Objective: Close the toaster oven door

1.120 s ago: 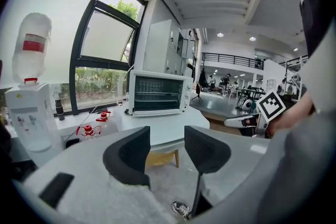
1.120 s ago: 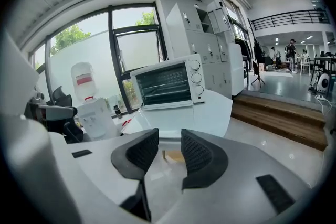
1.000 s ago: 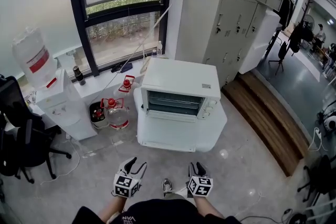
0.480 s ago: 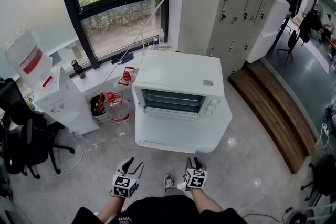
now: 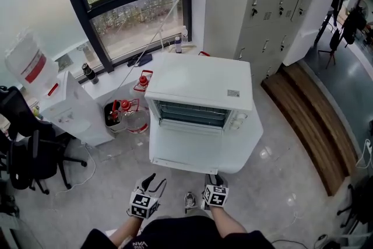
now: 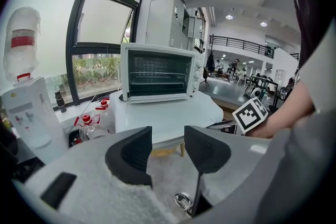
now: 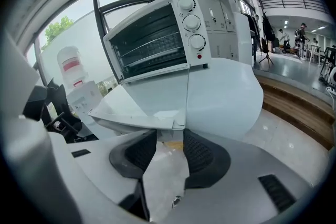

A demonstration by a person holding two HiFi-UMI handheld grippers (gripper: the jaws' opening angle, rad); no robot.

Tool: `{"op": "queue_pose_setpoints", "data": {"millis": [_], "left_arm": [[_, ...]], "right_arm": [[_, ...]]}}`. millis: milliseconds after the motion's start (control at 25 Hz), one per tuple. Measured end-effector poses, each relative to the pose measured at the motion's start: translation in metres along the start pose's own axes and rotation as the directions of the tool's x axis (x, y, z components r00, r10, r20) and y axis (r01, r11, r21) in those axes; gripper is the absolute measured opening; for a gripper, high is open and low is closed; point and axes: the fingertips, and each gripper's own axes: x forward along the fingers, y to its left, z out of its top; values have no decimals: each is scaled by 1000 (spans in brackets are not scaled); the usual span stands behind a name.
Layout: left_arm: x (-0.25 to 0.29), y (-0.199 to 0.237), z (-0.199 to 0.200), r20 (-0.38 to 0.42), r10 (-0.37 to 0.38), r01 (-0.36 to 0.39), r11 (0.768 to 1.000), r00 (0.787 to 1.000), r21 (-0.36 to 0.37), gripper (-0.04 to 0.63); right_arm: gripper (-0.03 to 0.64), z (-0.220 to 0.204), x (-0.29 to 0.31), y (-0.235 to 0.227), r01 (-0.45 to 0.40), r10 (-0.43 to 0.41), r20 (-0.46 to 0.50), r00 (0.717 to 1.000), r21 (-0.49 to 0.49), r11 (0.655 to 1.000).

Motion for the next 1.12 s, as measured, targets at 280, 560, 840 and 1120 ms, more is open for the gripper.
{"op": "queue_pose_setpoints", "data": {"millis": [280, 560, 840, 1120], "left_arm": [[10, 3, -2, -15, 23, -23, 999, 1000, -22, 206], [20, 17, -8, -42, 9, -10, 999, 999, -30, 206], [26, 30, -2, -75, -24, 22, 999, 997, -28, 206], [24, 42, 4, -70, -30, 28, 999, 997, -20, 206]], "right_arm": [[147, 2, 10, 3, -41, 39, -27, 999, -65, 997], [127, 8, 5, 5, -38, 37, -16, 999, -74, 997], [94, 26, -12, 15, -10, 10, 8, 1000, -76, 997], [89, 44, -29, 21, 31, -29, 41, 999, -56, 998]]}}
